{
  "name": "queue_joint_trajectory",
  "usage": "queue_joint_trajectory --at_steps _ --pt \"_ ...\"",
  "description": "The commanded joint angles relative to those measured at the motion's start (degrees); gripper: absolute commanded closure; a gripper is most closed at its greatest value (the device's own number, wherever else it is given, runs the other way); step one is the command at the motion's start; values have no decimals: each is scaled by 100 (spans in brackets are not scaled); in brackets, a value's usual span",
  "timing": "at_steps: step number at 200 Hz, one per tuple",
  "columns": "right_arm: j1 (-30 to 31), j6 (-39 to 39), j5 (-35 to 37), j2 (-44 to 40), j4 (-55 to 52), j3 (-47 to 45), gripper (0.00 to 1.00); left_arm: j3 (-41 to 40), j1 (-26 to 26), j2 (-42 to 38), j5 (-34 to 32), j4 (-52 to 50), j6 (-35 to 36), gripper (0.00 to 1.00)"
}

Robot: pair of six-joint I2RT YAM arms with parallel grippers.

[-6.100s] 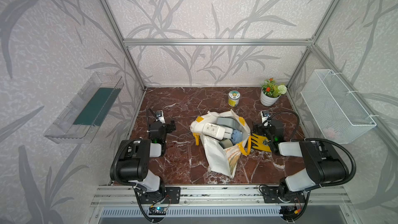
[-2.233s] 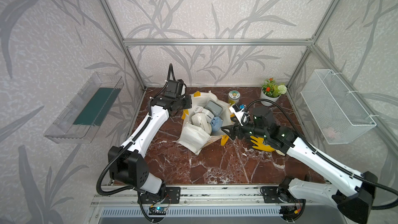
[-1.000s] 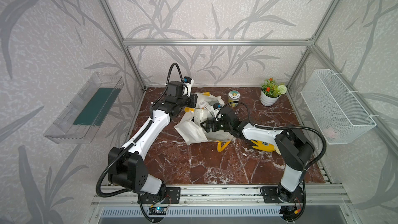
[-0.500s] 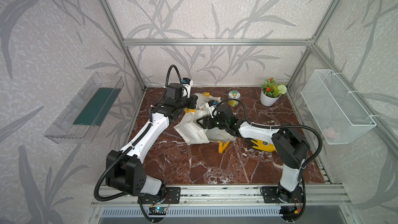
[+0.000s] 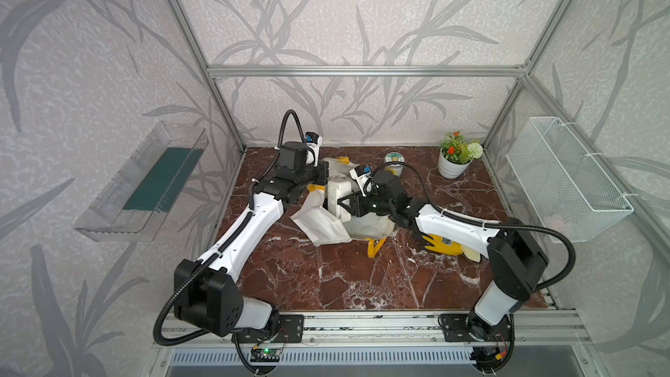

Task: Take the alarm clock out of the canvas bag
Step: Pick up the alarm from the canvas bag.

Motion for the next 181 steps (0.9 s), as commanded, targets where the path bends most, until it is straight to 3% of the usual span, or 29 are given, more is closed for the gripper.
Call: queue_joint_trajectory --at_steps 1,61,83,181 --pt "42 -283 -19 -454 -310 -14 71 111 20 -374 -497 382 213 100" --pt "30 -891 128 -1447 -1259 -125 72 142 130 -453 -962 72 403 100" --pt "-211 -869 -127 -1889 -1332 -279 72 112 160 -497 -980 40 462 100" --pt "-2646 600 -1368 -3065 -301 -1440 73 -26 205 -698 -1155 -17 624 100"
